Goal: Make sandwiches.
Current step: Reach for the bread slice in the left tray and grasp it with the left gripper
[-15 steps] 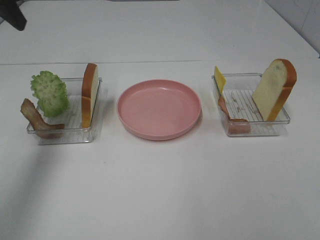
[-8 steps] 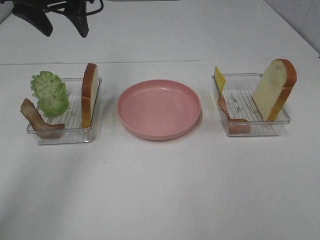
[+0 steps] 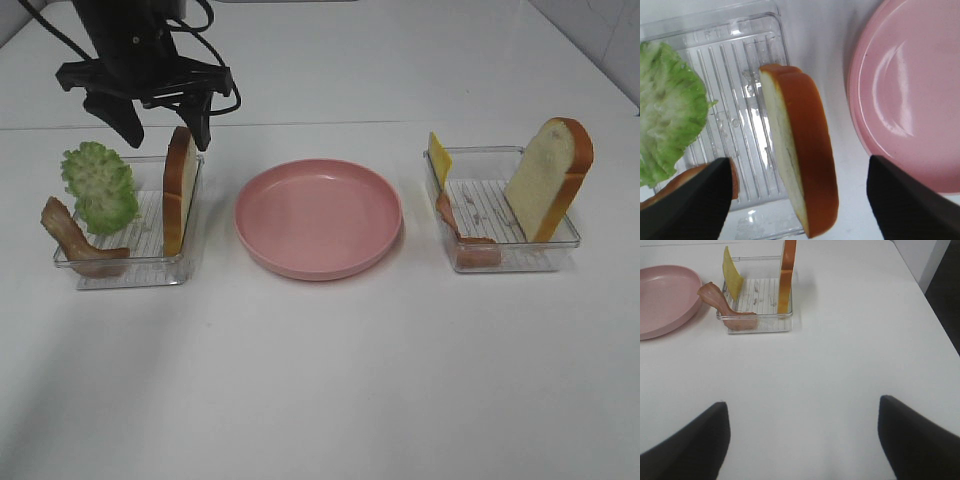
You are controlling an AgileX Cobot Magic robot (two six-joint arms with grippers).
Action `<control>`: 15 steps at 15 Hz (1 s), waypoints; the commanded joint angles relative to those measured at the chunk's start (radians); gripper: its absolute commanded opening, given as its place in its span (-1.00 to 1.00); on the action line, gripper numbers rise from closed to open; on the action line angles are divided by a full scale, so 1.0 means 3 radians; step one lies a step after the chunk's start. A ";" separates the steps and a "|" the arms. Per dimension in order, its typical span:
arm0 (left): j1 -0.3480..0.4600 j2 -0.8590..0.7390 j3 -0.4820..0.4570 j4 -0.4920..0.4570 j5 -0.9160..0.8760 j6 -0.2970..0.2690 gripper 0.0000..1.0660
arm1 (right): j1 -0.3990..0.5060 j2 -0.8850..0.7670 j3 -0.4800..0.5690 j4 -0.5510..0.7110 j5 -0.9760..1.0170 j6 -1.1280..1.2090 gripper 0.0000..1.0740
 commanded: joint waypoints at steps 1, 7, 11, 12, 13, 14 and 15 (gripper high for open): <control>-0.0017 0.0067 -0.0020 -0.0033 -0.0163 -0.0023 0.34 | -0.0017 -0.0053 0.0013 -0.0007 -0.0040 -0.0017 0.45; -0.0017 0.0217 -0.0020 -0.0160 -0.0470 -0.0007 0.34 | -0.0017 -0.0053 0.0013 -0.0007 -0.0040 -0.0017 0.45; -0.0017 0.0227 -0.0020 -0.0160 -0.0340 -0.0007 0.18 | -0.0017 -0.0053 0.0013 -0.0007 -0.0040 -0.0017 0.45; -0.0017 0.0233 -0.0020 -0.0143 -0.0277 -0.0007 0.18 | -0.0017 -0.0053 0.0013 -0.0007 -0.0040 -0.0017 0.45; -0.0017 0.0257 -0.0020 -0.0113 -0.0237 -0.0007 0.18 | -0.0017 -0.0053 0.0013 -0.0007 -0.0040 -0.0017 0.45; -0.0017 0.0283 -0.0020 -0.0097 -0.0207 -0.0007 0.18 | -0.0017 -0.0053 0.0013 -0.0007 -0.0040 -0.0017 0.45; -0.0017 0.0310 -0.0020 -0.0097 -0.0200 -0.0007 0.14 | -0.0017 -0.0053 0.0013 -0.0007 -0.0040 -0.0017 0.45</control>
